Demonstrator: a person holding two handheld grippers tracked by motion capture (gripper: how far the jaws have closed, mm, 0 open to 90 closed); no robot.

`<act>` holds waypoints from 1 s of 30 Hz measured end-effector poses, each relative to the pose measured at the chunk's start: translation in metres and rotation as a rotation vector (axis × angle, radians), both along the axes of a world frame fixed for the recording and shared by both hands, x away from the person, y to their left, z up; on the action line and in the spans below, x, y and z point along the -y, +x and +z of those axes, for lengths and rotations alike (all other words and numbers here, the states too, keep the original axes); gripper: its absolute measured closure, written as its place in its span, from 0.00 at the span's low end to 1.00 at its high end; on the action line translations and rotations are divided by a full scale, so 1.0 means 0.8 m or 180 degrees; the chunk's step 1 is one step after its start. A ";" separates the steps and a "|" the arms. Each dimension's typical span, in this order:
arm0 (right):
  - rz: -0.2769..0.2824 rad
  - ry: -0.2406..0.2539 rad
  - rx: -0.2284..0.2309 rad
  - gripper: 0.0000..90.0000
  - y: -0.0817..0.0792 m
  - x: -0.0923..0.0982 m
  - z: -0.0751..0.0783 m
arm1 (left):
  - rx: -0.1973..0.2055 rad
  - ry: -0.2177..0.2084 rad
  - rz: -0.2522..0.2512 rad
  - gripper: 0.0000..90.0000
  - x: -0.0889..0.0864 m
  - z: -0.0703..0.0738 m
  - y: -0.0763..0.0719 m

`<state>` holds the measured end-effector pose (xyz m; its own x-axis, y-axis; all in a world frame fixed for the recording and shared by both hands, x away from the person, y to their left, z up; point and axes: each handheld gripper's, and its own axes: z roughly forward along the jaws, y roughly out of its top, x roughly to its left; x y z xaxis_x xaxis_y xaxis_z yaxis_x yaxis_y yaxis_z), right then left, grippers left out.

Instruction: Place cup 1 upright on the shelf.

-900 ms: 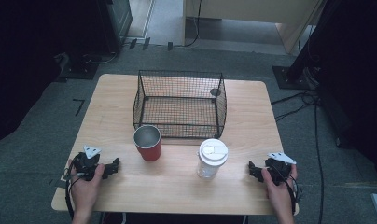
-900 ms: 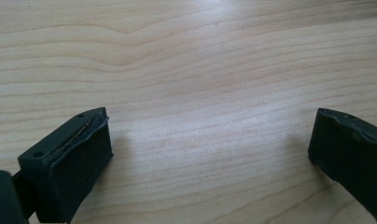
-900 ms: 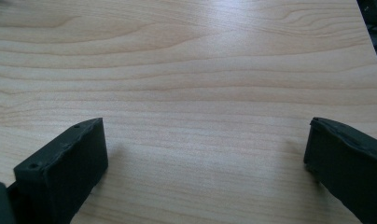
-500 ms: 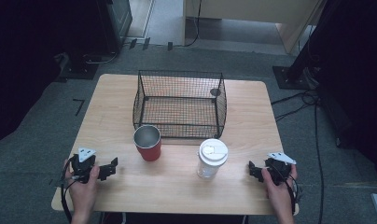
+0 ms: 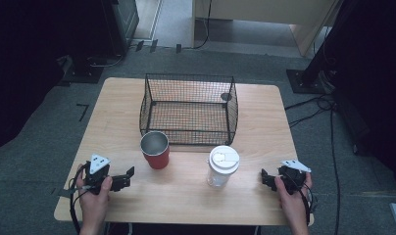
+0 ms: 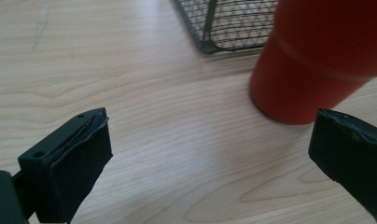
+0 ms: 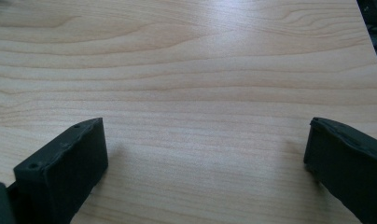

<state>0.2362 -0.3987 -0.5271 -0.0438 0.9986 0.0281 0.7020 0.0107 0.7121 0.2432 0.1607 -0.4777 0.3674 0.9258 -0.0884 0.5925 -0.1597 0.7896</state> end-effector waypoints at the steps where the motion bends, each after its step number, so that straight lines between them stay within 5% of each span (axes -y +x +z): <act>1: 0.0000 -0.0001 0.0000 0.00 0.000 0.000 0.000 | 0.0004 0.0005 -0.0026 0.00 0.002 0.001 0.000; 20: 0.0000 -0.0002 0.0000 0.00 0.000 0.000 0.000 | 0.0054 -0.0151 -0.0439 0.00 0.062 0.024 0.005; 30: 0.0001 0.0000 -0.0001 0.00 0.000 0.000 0.000 | 0.0079 -0.0322 -0.0410 0.00 0.078 0.031 0.018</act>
<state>0.2362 -0.3987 -0.5271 -0.0440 0.9986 0.0281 0.7022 0.0110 0.7119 0.2579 0.0986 -0.4525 0.4857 0.8578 -0.1682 0.5524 -0.1521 0.8196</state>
